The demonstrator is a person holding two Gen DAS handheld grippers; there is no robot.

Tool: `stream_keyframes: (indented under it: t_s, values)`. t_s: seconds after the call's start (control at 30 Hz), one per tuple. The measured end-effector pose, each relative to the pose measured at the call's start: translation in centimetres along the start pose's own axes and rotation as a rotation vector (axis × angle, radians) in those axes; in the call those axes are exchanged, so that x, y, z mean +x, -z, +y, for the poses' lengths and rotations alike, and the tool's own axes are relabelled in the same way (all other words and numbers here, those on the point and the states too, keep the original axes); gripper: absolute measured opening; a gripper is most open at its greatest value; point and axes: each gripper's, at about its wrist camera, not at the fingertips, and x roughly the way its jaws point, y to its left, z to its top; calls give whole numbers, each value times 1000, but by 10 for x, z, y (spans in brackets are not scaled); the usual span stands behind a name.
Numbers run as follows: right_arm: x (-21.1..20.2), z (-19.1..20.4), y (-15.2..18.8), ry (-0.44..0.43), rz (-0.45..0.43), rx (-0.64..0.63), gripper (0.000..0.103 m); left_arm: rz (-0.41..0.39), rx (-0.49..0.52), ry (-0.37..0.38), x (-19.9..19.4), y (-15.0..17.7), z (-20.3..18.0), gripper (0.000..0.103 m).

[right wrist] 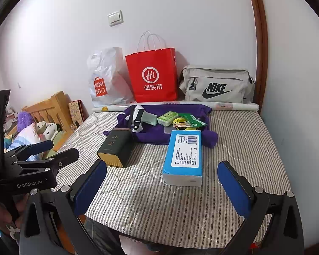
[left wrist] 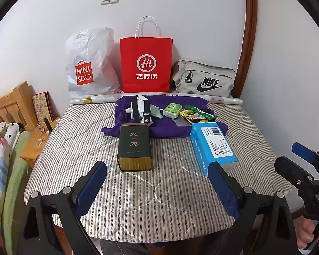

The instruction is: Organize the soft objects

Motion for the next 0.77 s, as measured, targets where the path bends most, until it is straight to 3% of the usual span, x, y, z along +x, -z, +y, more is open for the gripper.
stream_keyframes:
  t_s: [0.77]
  values:
    - [2, -1, -1, -8, 5, -5, 102, -9, 8, 0, -2, 0, -1, 96]
